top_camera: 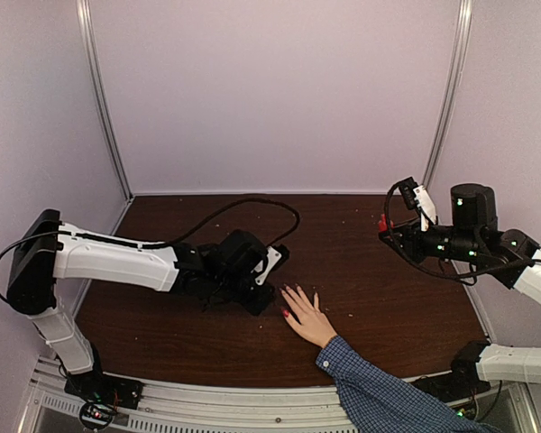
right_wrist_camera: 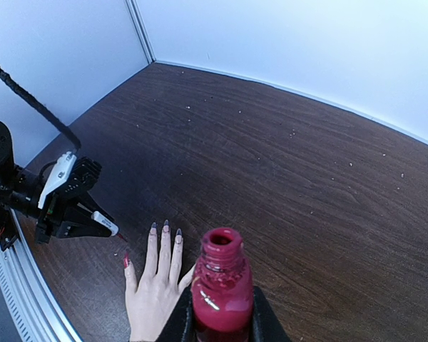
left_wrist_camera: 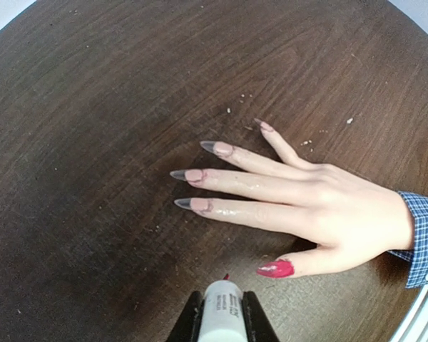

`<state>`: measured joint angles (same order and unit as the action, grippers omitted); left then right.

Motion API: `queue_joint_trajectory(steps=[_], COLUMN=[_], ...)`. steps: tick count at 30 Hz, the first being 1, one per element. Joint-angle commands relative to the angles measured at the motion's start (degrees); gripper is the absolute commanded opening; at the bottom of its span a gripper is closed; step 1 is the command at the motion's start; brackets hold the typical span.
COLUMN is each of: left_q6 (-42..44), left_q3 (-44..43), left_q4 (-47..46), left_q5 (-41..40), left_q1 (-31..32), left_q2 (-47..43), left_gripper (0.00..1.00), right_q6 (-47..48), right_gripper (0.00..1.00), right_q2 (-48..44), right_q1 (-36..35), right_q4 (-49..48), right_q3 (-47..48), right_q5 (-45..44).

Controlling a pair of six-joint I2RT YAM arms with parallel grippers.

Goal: Paint the nails
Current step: Paint the nail with the hand.

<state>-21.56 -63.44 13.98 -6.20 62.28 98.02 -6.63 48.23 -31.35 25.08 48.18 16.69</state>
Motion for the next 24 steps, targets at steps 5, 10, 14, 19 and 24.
queue_joint_trajectory(steps=[5,10,14,19,24], left_q6=[1.7,2.6,2.7,2.7,2.1], left_q3=[2.8,0.9,-0.5,-2.3,-3.2], left_q4=[-6.9,-6.9,-6.4,-4.6,-3.7], left_q5=[5.8,11.6,12.9,13.4,12.3], left_q1=[-0.3,0.1,0.2,0.2,0.1], left_q2=[-4.2,-2.0,-0.5,1.6,2.7], left_gripper=[0.0,0.0,0.0,0.0,0.0], right_q6=[0.0,0.0,0.0,0.0,0.0], right_gripper=[0.0,0.0,0.0,0.0,0.0], right_q2=[0.0,0.2,0.2,0.3,0.2], right_q1=[0.4,0.3,0.5,0.4,0.4], right_q4=[-0.6,-0.6,-0.6,-0.7,-0.7], right_q3=[0.1,0.2,0.2,0.2,0.2], right_q5=[-0.2,-0.2,-0.2,-0.2,-0.3])
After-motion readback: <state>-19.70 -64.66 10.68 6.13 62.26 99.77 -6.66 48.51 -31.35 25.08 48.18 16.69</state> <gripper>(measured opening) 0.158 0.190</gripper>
